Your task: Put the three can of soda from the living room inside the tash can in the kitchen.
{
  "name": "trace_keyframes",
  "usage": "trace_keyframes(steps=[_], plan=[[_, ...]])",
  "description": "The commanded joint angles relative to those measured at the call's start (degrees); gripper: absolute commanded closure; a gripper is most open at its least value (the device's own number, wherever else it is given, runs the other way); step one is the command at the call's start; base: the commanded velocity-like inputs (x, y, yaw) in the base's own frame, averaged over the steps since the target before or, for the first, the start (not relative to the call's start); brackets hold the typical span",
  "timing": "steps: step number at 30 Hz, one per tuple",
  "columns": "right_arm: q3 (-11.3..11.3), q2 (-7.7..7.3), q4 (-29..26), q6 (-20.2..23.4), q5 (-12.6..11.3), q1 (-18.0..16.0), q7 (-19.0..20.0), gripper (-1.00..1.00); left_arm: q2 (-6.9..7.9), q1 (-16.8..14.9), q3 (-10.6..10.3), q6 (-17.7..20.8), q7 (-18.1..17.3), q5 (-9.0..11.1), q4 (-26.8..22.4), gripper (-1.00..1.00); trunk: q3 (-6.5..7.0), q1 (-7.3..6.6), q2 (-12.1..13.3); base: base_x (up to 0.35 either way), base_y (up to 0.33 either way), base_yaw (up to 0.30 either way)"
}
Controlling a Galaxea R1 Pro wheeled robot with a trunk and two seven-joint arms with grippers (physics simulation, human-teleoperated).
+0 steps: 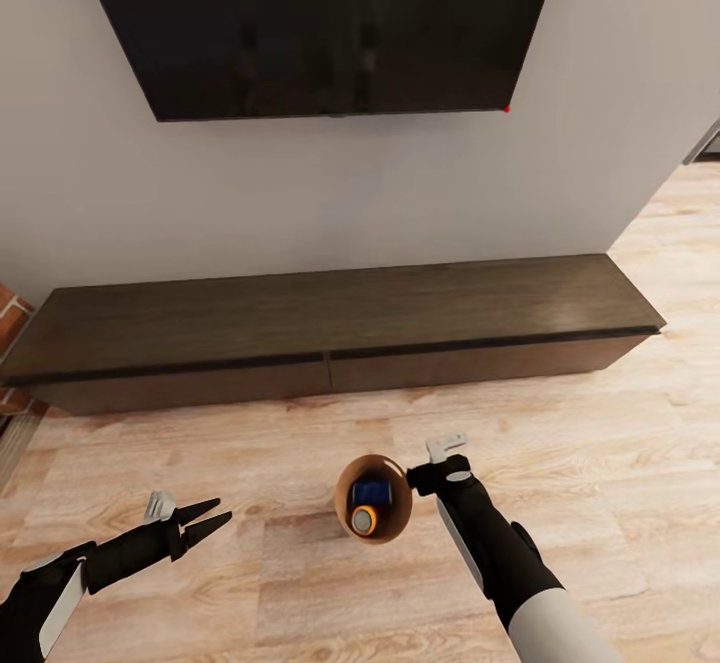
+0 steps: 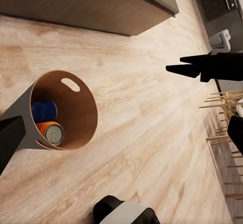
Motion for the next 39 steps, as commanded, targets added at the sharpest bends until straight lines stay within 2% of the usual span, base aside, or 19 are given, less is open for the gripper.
trace_keyframes(steps=[1, 5, 8, 11, 13, 15, 17, 19, 23, 25, 27, 29, 30, 33, 34, 38, 39], plan=[[-0.03, -0.09, 0.21, 0.00, 0.02, 0.03, 0.02, -1.00, 0.00, 0.00, 0.02, 0.00, 0.04, 0.00, 0.09, -1.00, 0.05, 0.00, 0.00, 0.000, 0.000, 0.000], [-0.07, -0.55, 2.24, -0.03, 0.05, 0.12, 0.05, -1.00, 0.00, 0.00, 0.04, -0.42, 0.09, 0.00, 2.74, -1.00, 0.32, 0.00, 0.00, 0.000, 0.000, 0.000], [-0.08, -1.23, 4.62, -0.19, 0.04, 0.16, 0.06, -1.00, 0.02, 0.00, 0.15, -2.34, 0.13, -0.03, 5.99, -1.00, 0.57, 0.00, 0.00, 0.000, 0.000, 0.000], [-0.13, -2.57, 8.42, -1.37, -0.03, 0.19, 0.04, -1.00, 0.39, 0.00, 0.43, -6.99, 0.22, -0.07, 11.02, -1.00, 0.84, 0.00, 0.00, 0.000, 0.000, 0.000], [-0.16, -3.70, 12.51, -4.24, -0.05, 0.19, 0.00, -1.00, 1.25, 0.00, 0.54, -11.26, 0.26, -0.08, 17.12, -1.00, 1.02, 0.00, 0.00, 0.000, 0.000, 0.000], [-0.45, -4.75, 16.19, -5.93, -0.08, 0.20, -0.01, -1.00, 1.73, 0.00, 0.56, -13.82, 0.28, -0.08, 21.03, -1.00, 1.21, 0.00, 0.00, 0.000, 0.000, 0.000], [-1.08, -5.64, 18.84, -6.88, -0.12, 0.20, -0.02, -1.00, 1.93, 0.00, 0.57, -15.08, 0.28, -0.09, 22.96, -1.00, 1.40, 0.00, 0.00, 0.000, 0.000, 0.000], [-2.25, -6.49, 21.55, -7.97, -0.19, 0.20, 0.00, -1.00, 2.06, 0.00, 0.57, -15.94, 0.28, -0.14, 24.57, -1.00, 1.58, 0.00, 0.00, 0.000, 0.000, 0.000], [-8.86, -9.01, 30.91, -11.33, -0.43, 0.20, 0.07, -1.00, 2.24, 0.00, 0.46, -17.50, 0.30, -0.30, 31.32, -1.00, 1.96, 0.00, 0.00, 0.000, 0.000, 0.000], [-10.33, -9.99, 34.48, -11.85, -0.47, 0.28, 0.11, -1.00, 2.25, 0.00, 0.14, -18.46, 0.31, -0.65, 34.22, -1.00, 2.15, 0.00, 0.00, 0.000, 0.000, 0.000], [-10.63, -10.22, 35.68, -11.96, -0.48, 0.32, 0.12, -1.00, 2.25, 0.00, -0.05, -18.85, 0.32, -0.96, 35.12, -1.00, 2.34, 0.00, 0.00, 0.000, 0.000, 0.000], [-11.24, -10.67, 39.60, -12.17, -0.49, 0.55, 0.12, -1.00, 2.27, 0.00, -1.16, -19.92, 0.35, -2.87, 37.45, -1.00, 2.53, 0.00, 0.00, 0.000, 0.000, 0.000], [-11.46, -10.86, 41.79, -12.25, -0.50, 1.07, 0.11, -1.00, 2.27, 0.00, -2.13, -20.34, 0.36, -4.79, 38.42, -1.00, 2.62, 0.00, 0.00, 0.000, 0.000, 0.000], [-11.66, -11.03, 43.89, -12.32, -0.50, 1.99, 0.09, -1.00, 2.26, 0.04, -3.53, -20.71, 0.37, -8.34, 39.30, -1.00, 2.90, 0.00, 0.00, 0.000, 0.000, 0.000], [-11.73, -11.09, 44.75, -12.35, -0.51, 2.67, 0.08, -1.00, 2.24, 0.06, -4.14, -20.85, 0.37, -10.96, 39.63, -1.00, 3.00, 0.00, 0.00, 0.000, 0.000, 0.000], [-11.81, -11.18, 45.99, -12.38, -0.51, 4.44, 0.07, -1.00, 2.21, 0.15, -4.78, -20.99, 0.87, -15.87, 40.00, -1.00, 3.37, 0.00, 0.00, 0.000, 0.000, 0.000], [-11.83, -11.20, 46.37, -12.38, -0.51, 5.38, 0.07, -1.00, 2.19, 0.30, -4.97, -21.03, 2.18, -18.00, 40.13, -1.00, 3.47, 0.00, 0.00, 0.000, 0.000, -0.004]])
